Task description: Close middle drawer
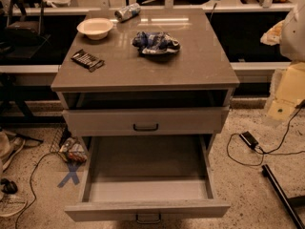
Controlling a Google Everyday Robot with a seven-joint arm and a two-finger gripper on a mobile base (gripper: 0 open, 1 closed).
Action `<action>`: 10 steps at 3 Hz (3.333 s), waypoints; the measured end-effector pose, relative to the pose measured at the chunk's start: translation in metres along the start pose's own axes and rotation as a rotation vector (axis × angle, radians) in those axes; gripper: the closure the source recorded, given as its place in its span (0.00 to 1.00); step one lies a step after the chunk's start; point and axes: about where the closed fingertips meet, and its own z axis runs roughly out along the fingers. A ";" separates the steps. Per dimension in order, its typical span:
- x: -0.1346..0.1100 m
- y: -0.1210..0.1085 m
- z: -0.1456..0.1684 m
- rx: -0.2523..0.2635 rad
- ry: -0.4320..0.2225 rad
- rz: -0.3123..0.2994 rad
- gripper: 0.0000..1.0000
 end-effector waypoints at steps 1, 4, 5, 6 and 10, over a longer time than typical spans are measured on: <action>0.000 0.000 0.000 0.000 0.000 0.000 0.00; 0.021 0.067 0.142 -0.226 -0.079 0.438 0.00; 0.026 0.079 0.155 -0.243 -0.060 0.456 0.00; 0.026 0.079 0.155 -0.243 -0.060 0.456 0.00; 0.066 0.178 0.325 -0.500 -0.061 0.709 0.00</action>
Offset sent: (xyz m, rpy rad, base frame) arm -0.0037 -0.0065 -0.0645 0.1206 0.1518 -0.1491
